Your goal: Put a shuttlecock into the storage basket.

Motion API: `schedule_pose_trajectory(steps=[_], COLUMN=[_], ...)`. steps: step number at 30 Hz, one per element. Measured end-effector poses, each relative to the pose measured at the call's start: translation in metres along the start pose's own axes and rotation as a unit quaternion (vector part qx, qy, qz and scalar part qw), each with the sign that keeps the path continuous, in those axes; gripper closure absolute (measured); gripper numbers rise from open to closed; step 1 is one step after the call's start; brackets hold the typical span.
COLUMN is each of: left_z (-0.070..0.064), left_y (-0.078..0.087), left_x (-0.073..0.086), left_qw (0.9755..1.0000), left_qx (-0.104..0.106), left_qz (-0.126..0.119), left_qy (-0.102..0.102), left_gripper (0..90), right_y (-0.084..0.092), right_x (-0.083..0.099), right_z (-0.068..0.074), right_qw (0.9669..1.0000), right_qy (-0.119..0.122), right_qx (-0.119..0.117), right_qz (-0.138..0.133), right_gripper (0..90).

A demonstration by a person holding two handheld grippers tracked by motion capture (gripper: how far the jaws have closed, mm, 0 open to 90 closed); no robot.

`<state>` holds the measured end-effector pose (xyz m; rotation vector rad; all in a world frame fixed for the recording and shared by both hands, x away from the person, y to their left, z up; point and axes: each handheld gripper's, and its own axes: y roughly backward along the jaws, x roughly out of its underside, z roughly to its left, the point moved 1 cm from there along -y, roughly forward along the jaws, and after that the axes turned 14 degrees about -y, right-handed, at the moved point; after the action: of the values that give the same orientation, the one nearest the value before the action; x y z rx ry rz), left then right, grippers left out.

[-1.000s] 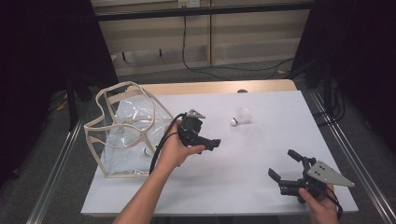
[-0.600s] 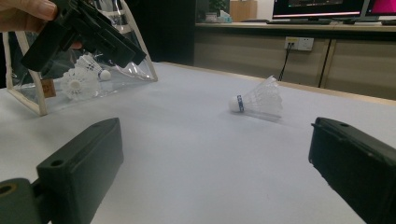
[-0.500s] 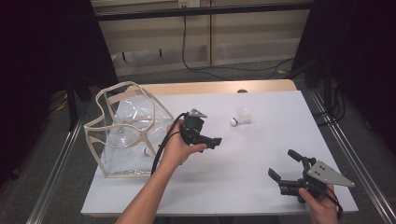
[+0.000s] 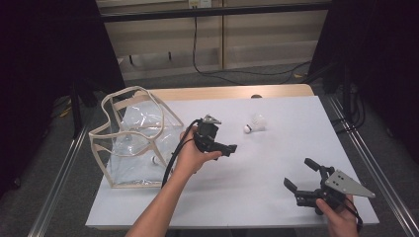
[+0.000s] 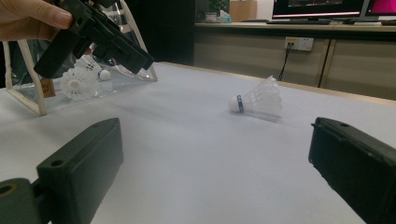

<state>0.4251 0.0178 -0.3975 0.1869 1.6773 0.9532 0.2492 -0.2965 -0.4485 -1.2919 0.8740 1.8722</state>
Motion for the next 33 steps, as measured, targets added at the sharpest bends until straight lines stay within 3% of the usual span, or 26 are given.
schedule_pose_trajectory(steps=[33], left_z=[0.009], left_y=[-0.021], left_x=[0.002], left_qw=[0.9998], left_qx=[-0.009], left_qz=[-0.003], left_qy=[0.016], left_gripper=[7.6], right_y=[0.001], right_x=[0.0], right_z=[0.0], right_qw=[1.0], right_qy=[0.002], right_qx=[0.0], right_qz=[0.0], right_gripper=[2.8])
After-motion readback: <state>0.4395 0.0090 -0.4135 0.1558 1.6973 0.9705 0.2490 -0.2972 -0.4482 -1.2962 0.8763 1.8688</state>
